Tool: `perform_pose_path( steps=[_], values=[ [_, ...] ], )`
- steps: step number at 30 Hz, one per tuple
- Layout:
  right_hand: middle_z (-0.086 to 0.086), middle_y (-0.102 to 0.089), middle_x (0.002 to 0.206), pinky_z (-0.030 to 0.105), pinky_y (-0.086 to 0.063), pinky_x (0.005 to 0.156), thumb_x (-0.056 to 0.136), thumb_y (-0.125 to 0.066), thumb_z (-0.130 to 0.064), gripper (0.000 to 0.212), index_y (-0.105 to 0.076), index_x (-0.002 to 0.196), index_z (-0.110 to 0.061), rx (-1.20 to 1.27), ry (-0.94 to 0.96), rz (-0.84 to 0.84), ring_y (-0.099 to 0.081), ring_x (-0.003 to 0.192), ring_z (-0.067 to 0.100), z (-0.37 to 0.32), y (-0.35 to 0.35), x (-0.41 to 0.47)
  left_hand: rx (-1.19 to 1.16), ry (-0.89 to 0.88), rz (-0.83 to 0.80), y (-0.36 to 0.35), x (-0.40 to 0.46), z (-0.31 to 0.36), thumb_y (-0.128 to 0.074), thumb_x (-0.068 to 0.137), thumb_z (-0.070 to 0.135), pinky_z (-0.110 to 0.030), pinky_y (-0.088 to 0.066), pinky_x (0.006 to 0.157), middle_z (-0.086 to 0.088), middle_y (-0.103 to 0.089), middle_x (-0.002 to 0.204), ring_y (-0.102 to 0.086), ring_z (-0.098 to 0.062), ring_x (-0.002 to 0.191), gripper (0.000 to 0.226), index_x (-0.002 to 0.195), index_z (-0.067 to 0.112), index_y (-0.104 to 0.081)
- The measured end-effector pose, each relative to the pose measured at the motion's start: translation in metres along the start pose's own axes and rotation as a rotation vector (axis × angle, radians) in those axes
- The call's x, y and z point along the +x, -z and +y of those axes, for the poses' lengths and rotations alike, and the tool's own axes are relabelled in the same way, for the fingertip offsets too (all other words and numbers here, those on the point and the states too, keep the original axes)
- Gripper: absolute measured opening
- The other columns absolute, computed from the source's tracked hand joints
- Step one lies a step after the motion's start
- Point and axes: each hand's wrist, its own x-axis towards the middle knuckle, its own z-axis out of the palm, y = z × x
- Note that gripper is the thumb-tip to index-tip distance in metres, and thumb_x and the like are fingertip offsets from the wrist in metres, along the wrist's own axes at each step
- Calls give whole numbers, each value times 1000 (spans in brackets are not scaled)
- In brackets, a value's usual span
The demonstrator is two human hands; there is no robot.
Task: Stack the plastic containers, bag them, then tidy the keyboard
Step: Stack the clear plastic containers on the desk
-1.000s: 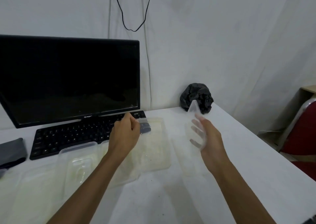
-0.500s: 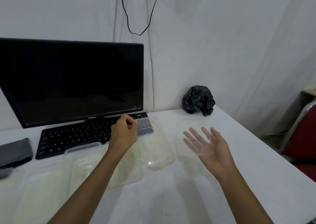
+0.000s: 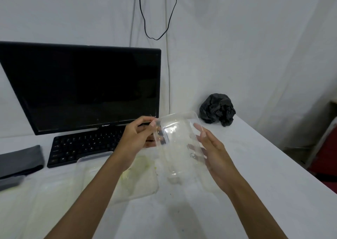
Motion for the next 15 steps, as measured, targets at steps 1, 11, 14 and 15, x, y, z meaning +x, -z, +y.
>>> perform_pose_path(
  steps=[1, 11, 14, 15],
  values=[
    [-5, -69, 142, 42, -62, 102, 110, -50, -50, 37, -63, 145, -48, -2, 12, -4, -77, 116, 24, 1, -4, 0, 4, 3, -6, 0, -1, 0, -62, 107, 27, -39, -66, 81, -1, -82, 108, -80, -20, 95, 20, 123, 22, -73],
    [-3, -77, 126, 32, -65, 87, 111, -47, -50, 40, -57, 149, -48, -116, 116, 82, -80, 103, 14, 5, -20, -1, 4, 61, 9, 6, -2, -7, -60, 109, 25, -42, -67, 80, -7, -80, 111, -80, -25, 99, 18, 121, 22, -74],
    [-4, -76, 128, 26, -63, 82, 110, -46, -51, 40, -57, 148, -50, -123, 110, 72, -80, 104, 12, 4, -23, -3, -11, 67, 4, 4, -2, -7, -60, 110, 24, -43, -67, 81, -9, -79, 113, -80, -27, 99, 18, 121, 22, -73],
    [-4, -75, 128, 26, -63, 83, 110, -46, -51, 40, -57, 148, -50, -124, 111, 75, -79, 105, 12, 4, -24, -4, -15, 66, 7, 3, -2, -7, -60, 110, 24, -43, -67, 80, -9, -79, 112, -80, -26, 98, 18, 121, 22, -73]
  ],
)
